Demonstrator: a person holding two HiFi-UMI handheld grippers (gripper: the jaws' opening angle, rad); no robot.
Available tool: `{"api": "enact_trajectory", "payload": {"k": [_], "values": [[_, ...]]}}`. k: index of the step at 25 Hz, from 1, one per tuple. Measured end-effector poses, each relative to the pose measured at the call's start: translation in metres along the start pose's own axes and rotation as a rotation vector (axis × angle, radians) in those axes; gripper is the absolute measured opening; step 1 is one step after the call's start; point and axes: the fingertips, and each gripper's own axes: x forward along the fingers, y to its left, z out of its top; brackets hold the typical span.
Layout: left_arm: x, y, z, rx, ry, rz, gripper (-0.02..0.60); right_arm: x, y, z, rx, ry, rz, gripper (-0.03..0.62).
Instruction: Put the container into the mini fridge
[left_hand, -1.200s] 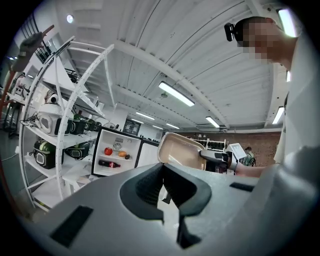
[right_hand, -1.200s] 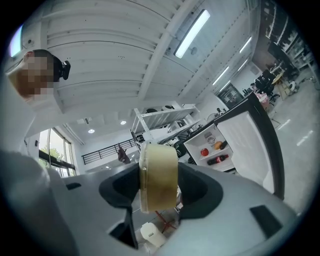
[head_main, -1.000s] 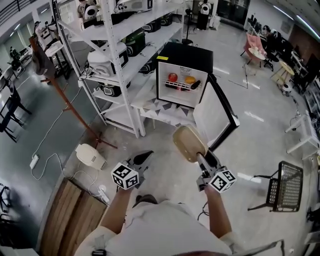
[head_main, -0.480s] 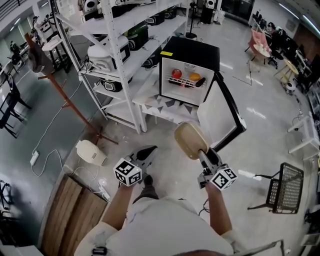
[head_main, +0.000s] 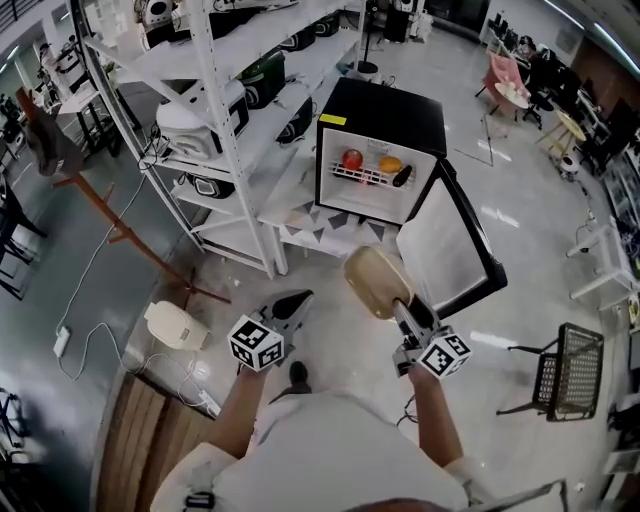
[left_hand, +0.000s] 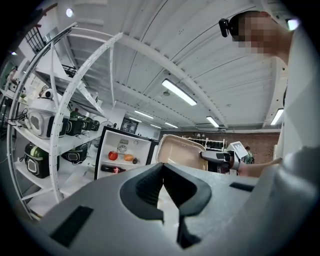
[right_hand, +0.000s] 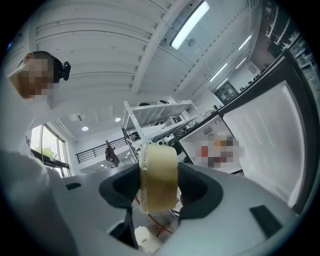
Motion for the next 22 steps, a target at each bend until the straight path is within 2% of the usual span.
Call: {"api": "enact_trajectory", "payload": {"k": [12,22], "values": [[0.021,0.078,0.003,-0.034,0.040,-0.103,0.005,0.069,-0.017,-0.015,0.083,-0.023,-0.090,0.229],[0.014,0.129,-0.002,-0.059,0.065,-0.138,0.005,0.109,-0.016,-0.036,0.126,-0.024,-0.128,0.229]]}}
